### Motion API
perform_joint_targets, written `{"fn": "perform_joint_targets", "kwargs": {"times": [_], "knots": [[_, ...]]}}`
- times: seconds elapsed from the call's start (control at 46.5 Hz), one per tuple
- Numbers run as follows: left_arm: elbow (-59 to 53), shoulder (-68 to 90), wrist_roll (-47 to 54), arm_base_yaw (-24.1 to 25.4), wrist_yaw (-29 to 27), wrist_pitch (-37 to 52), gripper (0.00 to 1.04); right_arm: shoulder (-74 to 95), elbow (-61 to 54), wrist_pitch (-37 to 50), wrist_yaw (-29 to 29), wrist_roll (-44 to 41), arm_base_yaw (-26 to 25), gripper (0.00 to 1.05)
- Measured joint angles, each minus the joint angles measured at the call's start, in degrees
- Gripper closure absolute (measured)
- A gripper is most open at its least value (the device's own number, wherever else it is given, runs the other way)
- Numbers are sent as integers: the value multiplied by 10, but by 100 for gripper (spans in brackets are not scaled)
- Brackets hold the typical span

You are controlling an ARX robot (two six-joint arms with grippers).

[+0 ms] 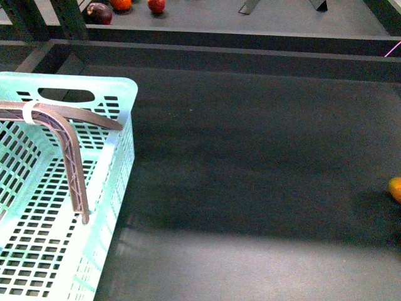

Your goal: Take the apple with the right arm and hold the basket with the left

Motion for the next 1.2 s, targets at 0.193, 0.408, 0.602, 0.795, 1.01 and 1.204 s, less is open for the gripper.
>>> {"fn": "perform_joint_targets", "kwargs": {"times": [0.193, 0.408, 0.602, 0.795, 1.01, 1.204], "knots": [[21, 27, -2, 1, -16, -22, 45, 0, 0, 0, 0, 0, 0, 9], [29, 24, -37, -9, -25, -61, 95, 0, 0, 0, 0, 0, 0, 9], [32, -41, -26, -52, -16, -104, 99, 0, 0, 0, 0, 0, 0, 9], [76, -97, -32, -148, -11, -149, 99, 0, 0, 0, 0, 0, 0, 9], [125, -107, -44, -248, -15, -163, 99, 0, 0, 0, 0, 0, 0, 9], [173, -110, -62, -367, -18, -176, 99, 0, 0, 0, 0, 0, 0, 9]]}}
